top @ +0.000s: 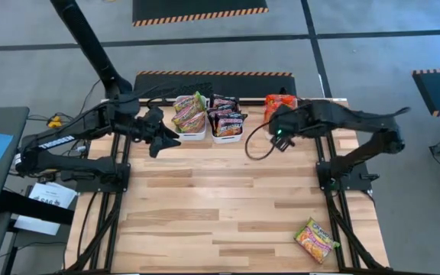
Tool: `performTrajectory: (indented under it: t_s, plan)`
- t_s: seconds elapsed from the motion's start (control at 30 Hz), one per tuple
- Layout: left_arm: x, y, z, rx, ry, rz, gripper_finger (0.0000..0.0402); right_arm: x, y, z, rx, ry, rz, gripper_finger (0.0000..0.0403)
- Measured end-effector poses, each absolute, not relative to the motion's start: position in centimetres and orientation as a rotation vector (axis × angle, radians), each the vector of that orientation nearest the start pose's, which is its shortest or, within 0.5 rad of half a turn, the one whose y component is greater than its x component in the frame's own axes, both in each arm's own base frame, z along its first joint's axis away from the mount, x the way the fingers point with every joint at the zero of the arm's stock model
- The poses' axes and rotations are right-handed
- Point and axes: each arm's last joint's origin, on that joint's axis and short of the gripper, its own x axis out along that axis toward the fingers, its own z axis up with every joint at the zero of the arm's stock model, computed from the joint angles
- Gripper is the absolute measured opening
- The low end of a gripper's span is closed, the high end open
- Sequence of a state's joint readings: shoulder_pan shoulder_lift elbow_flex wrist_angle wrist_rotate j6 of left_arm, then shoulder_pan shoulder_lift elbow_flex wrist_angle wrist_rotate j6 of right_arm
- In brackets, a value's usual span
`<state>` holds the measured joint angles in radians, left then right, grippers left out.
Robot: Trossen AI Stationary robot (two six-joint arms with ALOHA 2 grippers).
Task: Sort Maruchan noodles
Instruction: Put the orange noodle pack into the right white bin
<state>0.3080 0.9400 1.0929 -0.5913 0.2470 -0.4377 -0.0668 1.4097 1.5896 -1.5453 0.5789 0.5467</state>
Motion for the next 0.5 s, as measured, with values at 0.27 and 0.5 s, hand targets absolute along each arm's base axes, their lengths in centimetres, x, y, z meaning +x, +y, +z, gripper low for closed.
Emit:
performTrajectory:
  t_s: [0.27, 0.5]
  plan:
    - [18.0, 5.0, 37.1, -0.552, 0.409, 0.156, 0.0181, 18.6, -6.0, 34.2, 0.061, 1.204, -0.847, 0.0004]
    - [18.0, 5.2, 37.2, -0.536, 0.397, 0.215, 0.0181, 17.8, -8.6, 31.7, 0.013, 1.223, -0.787, 0.0004]
